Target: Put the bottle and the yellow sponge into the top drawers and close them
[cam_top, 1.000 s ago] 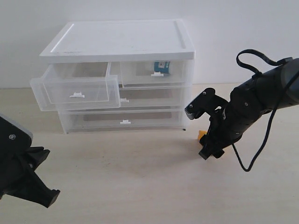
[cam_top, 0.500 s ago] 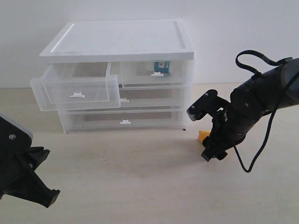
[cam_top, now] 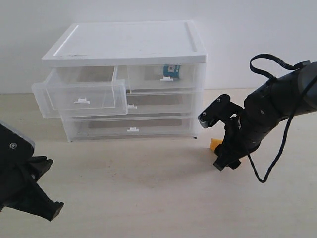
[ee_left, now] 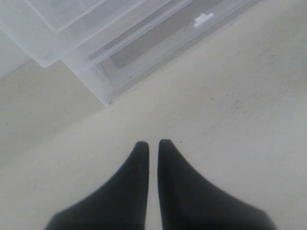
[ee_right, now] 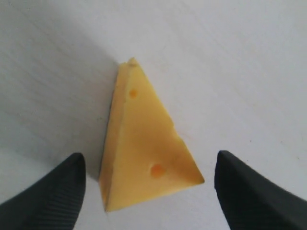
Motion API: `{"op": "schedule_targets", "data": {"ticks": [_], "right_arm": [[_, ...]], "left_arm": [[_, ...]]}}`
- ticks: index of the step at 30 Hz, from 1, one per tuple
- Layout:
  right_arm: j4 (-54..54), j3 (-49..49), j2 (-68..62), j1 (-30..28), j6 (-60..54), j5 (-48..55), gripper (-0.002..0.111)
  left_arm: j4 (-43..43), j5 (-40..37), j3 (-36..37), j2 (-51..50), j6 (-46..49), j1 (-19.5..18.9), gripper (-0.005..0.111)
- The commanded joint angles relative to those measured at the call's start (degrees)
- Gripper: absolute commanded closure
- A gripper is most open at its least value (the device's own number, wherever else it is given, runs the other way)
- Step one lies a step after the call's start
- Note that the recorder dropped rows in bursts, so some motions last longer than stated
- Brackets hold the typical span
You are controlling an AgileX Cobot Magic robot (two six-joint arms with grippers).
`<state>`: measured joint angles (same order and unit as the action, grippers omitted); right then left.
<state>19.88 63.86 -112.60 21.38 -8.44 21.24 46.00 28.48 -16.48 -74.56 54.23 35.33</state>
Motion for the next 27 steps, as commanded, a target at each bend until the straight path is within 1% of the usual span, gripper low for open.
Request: {"op": "schedule_targets", "data": {"ticks": [1,17,27], "right_arm": [[3.2,0.2,-0.1,-0.3,1.2,-0.2,0.041],[3.0,0.2,-0.1,-0.3,4.8,-1.7,0.041],[2.5,0.2,-0.1,-0.3,4.9,1.6,0.041]], "left_arm": [[-0.2,-0.1,-0.2,0.2,-0.6,-0.1,0.103],[-0.2,-0.1,-0.2,0.2,-0.6,-0.1,0.103],[-0.4,0.0,-0.2,0.2,-0.6,-0.1,0.103]]}}
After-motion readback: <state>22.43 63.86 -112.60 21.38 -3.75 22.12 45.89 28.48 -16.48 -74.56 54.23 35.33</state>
